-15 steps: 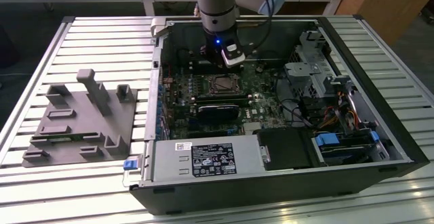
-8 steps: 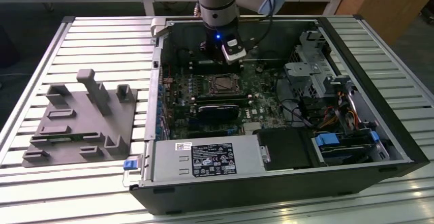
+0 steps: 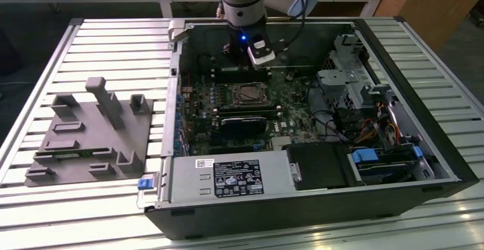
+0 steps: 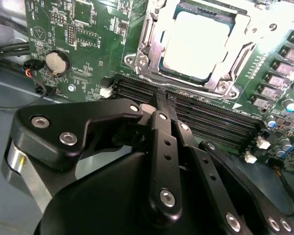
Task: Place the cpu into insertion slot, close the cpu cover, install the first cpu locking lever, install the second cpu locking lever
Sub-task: 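Install the first cpu locking lever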
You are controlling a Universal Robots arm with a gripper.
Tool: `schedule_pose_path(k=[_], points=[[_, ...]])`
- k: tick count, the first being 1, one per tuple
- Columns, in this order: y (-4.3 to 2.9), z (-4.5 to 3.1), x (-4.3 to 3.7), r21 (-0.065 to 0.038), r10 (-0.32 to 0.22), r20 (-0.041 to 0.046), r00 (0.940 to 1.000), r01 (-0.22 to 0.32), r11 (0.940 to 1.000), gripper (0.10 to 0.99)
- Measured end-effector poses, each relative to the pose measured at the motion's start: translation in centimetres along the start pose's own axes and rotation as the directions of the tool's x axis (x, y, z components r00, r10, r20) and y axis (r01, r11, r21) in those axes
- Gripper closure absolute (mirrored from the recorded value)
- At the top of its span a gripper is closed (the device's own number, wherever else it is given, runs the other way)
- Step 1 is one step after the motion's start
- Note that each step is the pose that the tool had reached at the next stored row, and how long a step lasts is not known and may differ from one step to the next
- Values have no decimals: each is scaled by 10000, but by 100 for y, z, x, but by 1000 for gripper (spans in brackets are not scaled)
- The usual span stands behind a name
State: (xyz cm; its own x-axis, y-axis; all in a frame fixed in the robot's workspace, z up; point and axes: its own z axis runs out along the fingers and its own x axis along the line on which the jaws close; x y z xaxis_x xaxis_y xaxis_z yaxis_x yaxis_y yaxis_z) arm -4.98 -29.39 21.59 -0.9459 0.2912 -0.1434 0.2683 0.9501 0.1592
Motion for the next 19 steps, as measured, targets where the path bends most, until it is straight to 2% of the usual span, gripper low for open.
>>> schedule_pose_path(k=[2, 6, 9, 14, 19], points=[[-4, -1, -1, 106, -19, 30, 10000, 19, 9999, 980], [-21, -2, -7, 397, -79, 112, 9999, 74, 9992, 980], [-50, -7, -15, 575, -114, 153, 9998, 105, 9983, 980], [-120, -14, -37, 733, -138, 166, 9998, 126, 9972, 980], [-178, -18, -55, 880, -149, 131, 9998, 137, 9960, 980]])
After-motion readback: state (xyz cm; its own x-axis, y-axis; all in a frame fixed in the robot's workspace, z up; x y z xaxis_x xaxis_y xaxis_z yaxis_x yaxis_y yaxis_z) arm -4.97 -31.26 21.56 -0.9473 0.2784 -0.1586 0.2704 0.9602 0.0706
